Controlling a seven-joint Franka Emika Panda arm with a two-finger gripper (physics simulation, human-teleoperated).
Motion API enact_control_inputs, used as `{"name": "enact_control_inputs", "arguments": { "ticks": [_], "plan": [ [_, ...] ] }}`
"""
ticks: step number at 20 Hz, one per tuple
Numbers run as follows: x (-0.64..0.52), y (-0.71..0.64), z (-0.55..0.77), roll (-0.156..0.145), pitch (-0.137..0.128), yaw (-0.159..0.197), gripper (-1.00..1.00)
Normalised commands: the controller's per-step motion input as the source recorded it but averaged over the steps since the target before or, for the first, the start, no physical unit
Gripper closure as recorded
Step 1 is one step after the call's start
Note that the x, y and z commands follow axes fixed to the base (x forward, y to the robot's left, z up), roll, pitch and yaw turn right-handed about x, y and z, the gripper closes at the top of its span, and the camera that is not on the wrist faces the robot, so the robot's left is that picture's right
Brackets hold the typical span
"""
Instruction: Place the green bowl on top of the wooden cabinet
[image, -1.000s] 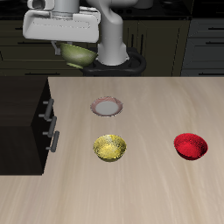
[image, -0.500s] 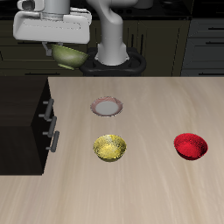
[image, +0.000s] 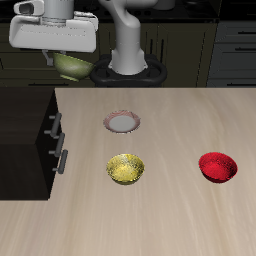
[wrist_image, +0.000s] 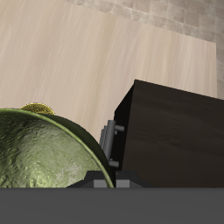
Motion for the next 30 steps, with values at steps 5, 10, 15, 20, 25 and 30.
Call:
{"name": "enact_control_inputs", "arguments": {
  "ticks": [5, 10, 15, 20, 25, 30],
  "plan": [
    [-0.1, -0.28, 0.04, -0.039, -0.013, -0.013, 1.0],
    [-0.08, -0.18, 0.02, -0.022, 0.001, -0.034, 1.0],
    [-0.03, -0.29, 0.01, -0.036, -0.002, -0.01, 1.0],
    [0.0, -0.13, -0.01, -0.02, -0.003, 0.002, 1.0],
    [-0.02, -0.22, -0.01, -0.031, -0.002, 0.004, 1.0],
    [-0.03, -0.39, 0.03, -0.049, -0.008, -0.013, 1.0]
  ]
}}
